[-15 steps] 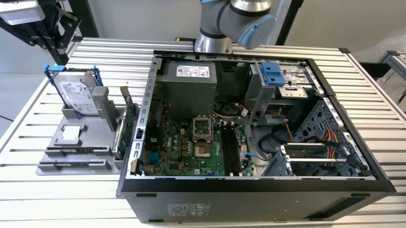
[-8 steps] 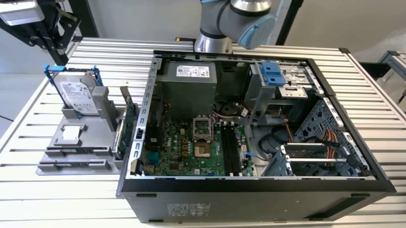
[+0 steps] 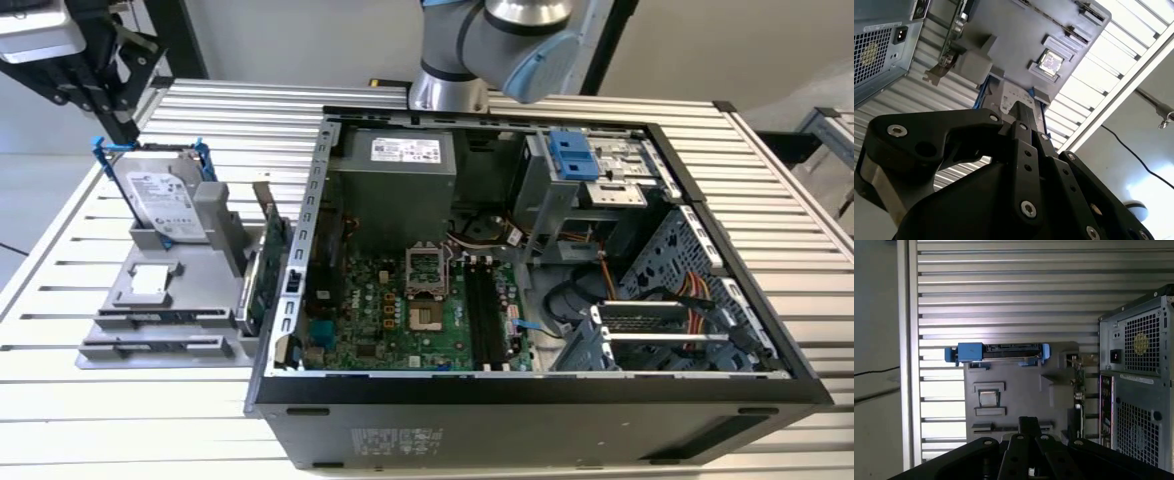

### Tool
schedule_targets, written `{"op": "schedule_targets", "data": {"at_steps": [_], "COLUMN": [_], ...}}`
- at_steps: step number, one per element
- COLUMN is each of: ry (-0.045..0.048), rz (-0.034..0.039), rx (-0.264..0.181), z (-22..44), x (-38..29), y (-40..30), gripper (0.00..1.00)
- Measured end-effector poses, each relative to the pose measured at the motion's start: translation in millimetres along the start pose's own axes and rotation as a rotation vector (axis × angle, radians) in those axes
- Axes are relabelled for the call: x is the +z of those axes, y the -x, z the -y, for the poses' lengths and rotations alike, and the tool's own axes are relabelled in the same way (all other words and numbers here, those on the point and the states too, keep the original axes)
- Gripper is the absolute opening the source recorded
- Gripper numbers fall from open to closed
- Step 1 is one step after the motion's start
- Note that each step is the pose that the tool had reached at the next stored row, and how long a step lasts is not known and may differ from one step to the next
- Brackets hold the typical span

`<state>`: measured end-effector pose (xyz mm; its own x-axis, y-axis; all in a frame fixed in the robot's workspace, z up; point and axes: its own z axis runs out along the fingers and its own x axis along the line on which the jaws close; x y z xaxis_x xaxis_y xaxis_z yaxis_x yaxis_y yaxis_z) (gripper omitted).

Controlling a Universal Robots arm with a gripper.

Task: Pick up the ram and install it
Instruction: 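Reach for the ram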

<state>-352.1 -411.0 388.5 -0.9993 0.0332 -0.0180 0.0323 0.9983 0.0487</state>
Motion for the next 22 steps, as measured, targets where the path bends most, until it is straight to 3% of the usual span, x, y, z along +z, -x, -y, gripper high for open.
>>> {"op": "schedule_targets", "data": {"at_steps": [22], "ry": [-0.0001], "rz": [-0.0057], "rx": [0.001], "z": [32.0], "x": [-1.0], "y": [1.1], "gripper": [0.00]}}
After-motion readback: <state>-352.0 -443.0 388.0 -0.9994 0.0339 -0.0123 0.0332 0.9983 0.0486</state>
